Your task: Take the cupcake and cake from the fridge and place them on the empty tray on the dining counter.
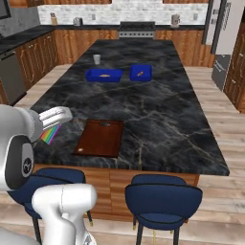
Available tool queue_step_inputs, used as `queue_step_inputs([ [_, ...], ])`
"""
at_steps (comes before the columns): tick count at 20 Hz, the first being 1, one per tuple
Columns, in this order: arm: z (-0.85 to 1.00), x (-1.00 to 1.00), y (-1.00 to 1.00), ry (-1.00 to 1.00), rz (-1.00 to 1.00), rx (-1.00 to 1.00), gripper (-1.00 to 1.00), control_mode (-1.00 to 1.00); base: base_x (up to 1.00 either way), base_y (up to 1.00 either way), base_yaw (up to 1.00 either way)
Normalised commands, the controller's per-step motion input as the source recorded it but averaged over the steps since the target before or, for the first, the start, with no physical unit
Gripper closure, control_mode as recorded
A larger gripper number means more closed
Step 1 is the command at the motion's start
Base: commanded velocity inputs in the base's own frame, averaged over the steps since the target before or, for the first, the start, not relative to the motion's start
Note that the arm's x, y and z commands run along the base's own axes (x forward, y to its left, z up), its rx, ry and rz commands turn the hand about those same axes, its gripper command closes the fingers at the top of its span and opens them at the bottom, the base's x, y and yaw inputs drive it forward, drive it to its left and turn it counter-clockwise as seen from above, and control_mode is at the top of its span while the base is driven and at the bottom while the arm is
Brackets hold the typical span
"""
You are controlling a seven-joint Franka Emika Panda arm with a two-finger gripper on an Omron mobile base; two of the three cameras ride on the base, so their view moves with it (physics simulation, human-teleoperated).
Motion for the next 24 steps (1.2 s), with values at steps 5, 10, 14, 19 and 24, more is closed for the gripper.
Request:
queue_step_inputs([
  [5,0.0,0.0,0.0,0.0,0.0,0.0,1.0,1.0,0.11,0.0,0.01],
  [10,-0.03,0.49,-0.06,0.0,0.07,0.05,1.0,-1.0,0.0,0.0,0.0],
  [14,-0.13,0.53,-0.07,0.11,0.17,0.07,1.0,-1.0,0.0,0.0,0.0],
  [19,-0.21,0.42,0.06,0.32,0.01,0.02,1.0,-1.0,0.0,0.0,0.0],
  [24,-0.25,0.28,0.11,0.07,-0.02,0.01,1.0,-1.0,0.0,0.0,0.0],
])
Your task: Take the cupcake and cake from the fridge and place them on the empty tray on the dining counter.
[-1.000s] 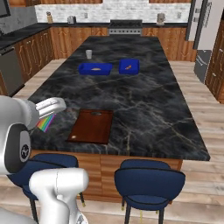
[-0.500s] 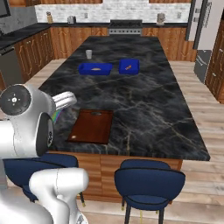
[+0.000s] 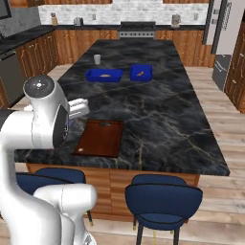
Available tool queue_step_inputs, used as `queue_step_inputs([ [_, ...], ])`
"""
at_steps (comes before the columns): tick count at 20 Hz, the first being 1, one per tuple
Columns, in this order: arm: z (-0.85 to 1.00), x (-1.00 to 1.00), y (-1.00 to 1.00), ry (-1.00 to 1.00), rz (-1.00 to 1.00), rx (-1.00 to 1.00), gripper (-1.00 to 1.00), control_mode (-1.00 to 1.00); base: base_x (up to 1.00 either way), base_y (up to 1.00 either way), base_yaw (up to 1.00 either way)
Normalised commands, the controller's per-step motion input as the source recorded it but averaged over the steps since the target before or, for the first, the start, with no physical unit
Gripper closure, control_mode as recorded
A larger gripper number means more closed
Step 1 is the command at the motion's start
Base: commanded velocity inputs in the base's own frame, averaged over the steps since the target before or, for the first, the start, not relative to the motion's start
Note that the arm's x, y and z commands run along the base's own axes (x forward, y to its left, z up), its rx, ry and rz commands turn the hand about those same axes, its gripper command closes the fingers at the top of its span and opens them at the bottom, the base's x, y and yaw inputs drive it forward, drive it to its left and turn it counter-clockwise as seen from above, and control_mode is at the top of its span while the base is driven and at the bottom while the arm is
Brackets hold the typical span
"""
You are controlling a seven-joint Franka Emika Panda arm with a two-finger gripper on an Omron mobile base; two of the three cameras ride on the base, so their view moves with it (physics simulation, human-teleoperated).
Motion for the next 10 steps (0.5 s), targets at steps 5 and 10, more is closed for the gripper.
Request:
queue_step_inputs([
  [5,-0.5,0.37,0.0,-0.01,-0.02,0.09,1.0,-1.0,0.0,0.0,0.0],
  [10,-0.61,0.51,0.02,0.06,-0.01,0.16,1.0,-1.0,0.0,0.0,0.0],
])
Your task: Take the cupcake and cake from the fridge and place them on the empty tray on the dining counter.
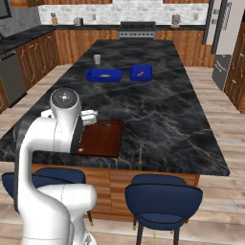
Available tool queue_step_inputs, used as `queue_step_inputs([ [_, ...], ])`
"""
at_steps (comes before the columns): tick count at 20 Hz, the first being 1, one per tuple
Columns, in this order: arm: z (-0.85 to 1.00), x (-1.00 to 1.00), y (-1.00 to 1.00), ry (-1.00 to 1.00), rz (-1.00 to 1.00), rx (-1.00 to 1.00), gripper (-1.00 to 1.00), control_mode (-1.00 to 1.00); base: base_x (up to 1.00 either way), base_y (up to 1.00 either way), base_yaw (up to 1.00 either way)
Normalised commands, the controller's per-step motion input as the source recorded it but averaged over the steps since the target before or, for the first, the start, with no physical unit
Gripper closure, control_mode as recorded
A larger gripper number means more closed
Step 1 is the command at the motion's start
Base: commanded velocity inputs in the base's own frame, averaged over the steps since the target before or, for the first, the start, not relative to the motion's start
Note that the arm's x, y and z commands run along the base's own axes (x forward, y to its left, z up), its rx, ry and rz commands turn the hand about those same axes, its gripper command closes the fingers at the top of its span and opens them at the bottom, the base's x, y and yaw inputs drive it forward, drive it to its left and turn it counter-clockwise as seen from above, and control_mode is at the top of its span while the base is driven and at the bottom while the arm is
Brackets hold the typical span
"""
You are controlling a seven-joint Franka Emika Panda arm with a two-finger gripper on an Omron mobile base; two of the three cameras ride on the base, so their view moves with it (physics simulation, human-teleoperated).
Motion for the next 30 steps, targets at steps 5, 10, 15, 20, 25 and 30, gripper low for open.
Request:
queue_step_inputs([
  [5,-0.32,0.75,0.0,0.25,0.0,0.1,1.0,-1.0,0.0,0.0,0.0],
  [10,-0.23,0.86,0.0,0.14,0.0,0.03,1.0,-1.0,0.0,0.0,0.0],
  [15,-0.48,0.72,0.0,-0.02,0.0,0.0,1.0,-1.0,0.0,0.0,0.0],
  [20,-0.57,0.56,0.01,-0.09,0.0,0.0,1.0,-1.0,0.0,0.0,0.0],
  [25,-0.51,0.45,0.16,-0.07,0.0,0.0,1.0,-1.0,0.0,0.0,0.0],
  [30,-0.35,0.54,0.08,0.0,0.0,0.0,1.0,-1.0,0.0,0.0,0.0],
])
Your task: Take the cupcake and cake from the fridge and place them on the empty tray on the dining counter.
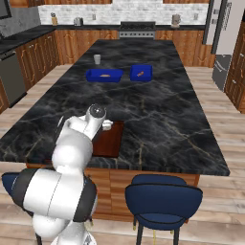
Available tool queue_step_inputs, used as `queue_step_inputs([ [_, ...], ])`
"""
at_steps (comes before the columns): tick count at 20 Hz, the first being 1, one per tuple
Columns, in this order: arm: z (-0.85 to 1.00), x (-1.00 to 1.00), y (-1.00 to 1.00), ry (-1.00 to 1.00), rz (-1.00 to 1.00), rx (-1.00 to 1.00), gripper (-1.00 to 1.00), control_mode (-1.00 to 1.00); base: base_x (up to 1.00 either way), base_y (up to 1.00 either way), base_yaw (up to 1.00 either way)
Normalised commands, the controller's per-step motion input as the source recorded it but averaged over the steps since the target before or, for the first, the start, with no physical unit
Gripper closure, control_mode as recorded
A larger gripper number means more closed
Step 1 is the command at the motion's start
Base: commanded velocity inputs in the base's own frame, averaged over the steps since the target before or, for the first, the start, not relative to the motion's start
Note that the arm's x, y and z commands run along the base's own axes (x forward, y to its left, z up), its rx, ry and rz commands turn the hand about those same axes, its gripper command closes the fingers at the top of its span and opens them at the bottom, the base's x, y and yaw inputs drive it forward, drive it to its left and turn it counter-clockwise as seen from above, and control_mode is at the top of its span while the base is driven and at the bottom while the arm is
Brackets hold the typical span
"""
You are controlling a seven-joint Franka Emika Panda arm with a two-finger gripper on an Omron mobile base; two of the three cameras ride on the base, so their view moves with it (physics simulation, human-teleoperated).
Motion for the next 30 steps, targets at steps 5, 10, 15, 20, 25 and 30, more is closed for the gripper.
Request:
queue_step_inputs([
  [5,-0.35,0.58,0.01,0.0,0.0,0.0,1.0,-1.0,0.0,0.0,0.0],
  [10,-0.41,0.6,0.01,0.0,0.0,0.0,1.0,-1.0,0.0,0.0,0.0],
  [15,-0.48,0.49,0.0,0.0,0.0,0.0,1.0,-1.0,0.0,0.0,0.0],
  [20,-0.64,0.35,-0.04,-0.01,0.0,0.0,1.0,-1.0,0.0,0.0,0.0],
  [25,-0.71,0.44,-0.37,-0.02,0.0,0.0,1.0,-1.0,0.0,0.0,0.0],
  [30,-0.76,0.4,-0.61,-0.02,0.0,0.0,-1.0,-1.0,0.0,0.0,0.0],
])
